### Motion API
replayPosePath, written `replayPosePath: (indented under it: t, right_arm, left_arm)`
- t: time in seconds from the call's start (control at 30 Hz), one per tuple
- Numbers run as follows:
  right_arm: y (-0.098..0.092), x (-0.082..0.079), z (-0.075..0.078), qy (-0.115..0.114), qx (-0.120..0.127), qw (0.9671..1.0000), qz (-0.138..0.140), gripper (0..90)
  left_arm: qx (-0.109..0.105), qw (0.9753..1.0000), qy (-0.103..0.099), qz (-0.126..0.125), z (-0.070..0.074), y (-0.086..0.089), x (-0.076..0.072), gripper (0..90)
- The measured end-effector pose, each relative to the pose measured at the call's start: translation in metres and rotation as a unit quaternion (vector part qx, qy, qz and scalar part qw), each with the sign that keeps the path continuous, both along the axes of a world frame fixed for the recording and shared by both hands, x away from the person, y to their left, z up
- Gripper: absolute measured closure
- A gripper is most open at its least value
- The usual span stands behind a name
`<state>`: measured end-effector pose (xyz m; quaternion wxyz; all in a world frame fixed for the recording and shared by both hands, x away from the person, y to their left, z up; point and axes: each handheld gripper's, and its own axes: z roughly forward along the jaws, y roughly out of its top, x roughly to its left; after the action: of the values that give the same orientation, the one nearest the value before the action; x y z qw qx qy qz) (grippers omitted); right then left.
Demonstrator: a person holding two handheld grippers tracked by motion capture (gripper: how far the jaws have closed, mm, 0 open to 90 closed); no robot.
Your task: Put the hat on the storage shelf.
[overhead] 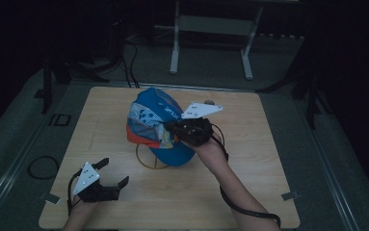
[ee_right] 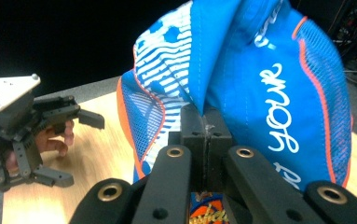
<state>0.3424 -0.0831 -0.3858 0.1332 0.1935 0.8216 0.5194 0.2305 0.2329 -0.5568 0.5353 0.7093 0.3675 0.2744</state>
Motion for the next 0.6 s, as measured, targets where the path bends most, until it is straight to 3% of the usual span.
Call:
replayPosePath:
  t: [0.27,0.6]
  right_arm:
    - [-0.001,0.001,-0.019,0.013,-0.008,0.9999,-0.005,89.6]
    - [-0.009,0.000,-0.037,0.026,0.005,0.9996,-0.011,89.5]
  left_arm:
    - [0.003,1.0000,0.001,-0.001,-0.001,-0.001,0.000,2.3]
    - [0.003,1.0000,0.002,-0.005,-0.002,-0.002,0.000,2.3]
